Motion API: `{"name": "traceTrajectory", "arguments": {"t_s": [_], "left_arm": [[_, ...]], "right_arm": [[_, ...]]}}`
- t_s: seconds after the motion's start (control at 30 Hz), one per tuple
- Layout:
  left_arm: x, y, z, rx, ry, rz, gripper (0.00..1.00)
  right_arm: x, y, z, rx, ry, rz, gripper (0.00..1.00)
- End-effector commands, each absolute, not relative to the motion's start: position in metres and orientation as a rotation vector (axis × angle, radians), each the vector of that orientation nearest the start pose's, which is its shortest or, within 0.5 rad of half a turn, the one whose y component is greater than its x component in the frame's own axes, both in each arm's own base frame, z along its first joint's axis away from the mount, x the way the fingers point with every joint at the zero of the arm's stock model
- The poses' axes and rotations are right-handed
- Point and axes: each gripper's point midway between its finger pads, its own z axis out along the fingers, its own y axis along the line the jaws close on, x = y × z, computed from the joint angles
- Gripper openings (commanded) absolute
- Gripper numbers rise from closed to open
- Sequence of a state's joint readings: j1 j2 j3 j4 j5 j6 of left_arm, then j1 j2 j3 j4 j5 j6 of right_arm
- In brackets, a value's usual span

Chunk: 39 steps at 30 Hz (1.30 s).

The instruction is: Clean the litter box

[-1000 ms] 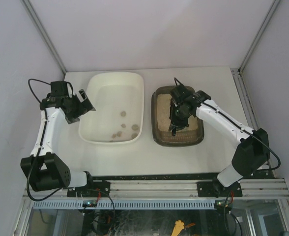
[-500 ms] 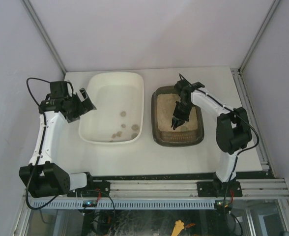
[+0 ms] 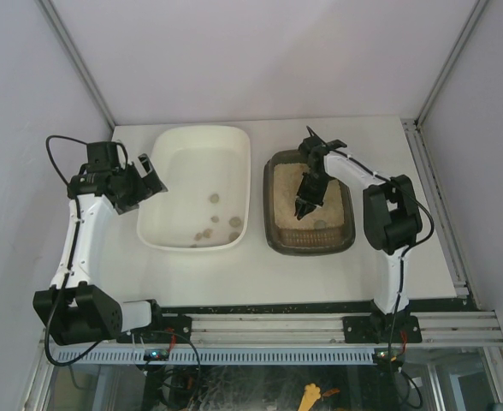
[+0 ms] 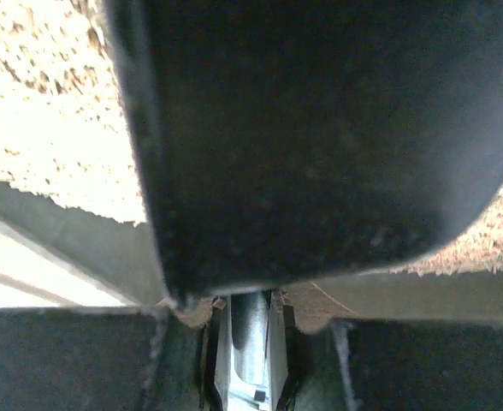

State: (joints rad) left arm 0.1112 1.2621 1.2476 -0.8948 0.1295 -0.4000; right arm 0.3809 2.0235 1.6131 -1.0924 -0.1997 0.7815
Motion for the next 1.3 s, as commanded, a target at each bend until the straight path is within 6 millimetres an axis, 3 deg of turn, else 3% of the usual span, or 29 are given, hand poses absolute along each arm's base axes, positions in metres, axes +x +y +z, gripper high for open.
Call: {"name": "traceTrajectory", "arguments": {"t_s": [0.0, 0.2, 0.5, 0.87, 1.07, 1.27], "left_arm": [[0.309, -0.001, 0.209, -0.555, 2.392, -0.254, 1.0], [0.311, -0.001, 0.206, -0.557, 2.401, -0.252, 1.0], [0.312, 0.0, 0.198, -0.562, 2.417, -0.246, 1.0], [0.312, 0.001, 0.195, -0.566, 2.424, -0.241, 1.0], [0.311, 0.0, 0.193, -0.567, 2.43, -0.244, 1.0], [0.311, -0.001, 0.193, -0.567, 2.432, -0.247, 1.0]], "right_arm": [[0.343, 0.192, 0.056, 0.713, 3.058, 0.303, 0.0], [0.357, 0.198, 0.045, 0.717, 3.024, 0.345, 0.0], [0.372, 0.235, 0.042, 0.612, 2.988, 0.57, 0.0], [0.382, 0.264, 0.056, 0.402, 2.903, 0.79, 0.0], [0.382, 0.27, 0.068, 0.314, 2.837, 0.968, 0.0], [0.368, 0.268, 0.072, 0.256, 2.82, 1.033, 0.0]]}}
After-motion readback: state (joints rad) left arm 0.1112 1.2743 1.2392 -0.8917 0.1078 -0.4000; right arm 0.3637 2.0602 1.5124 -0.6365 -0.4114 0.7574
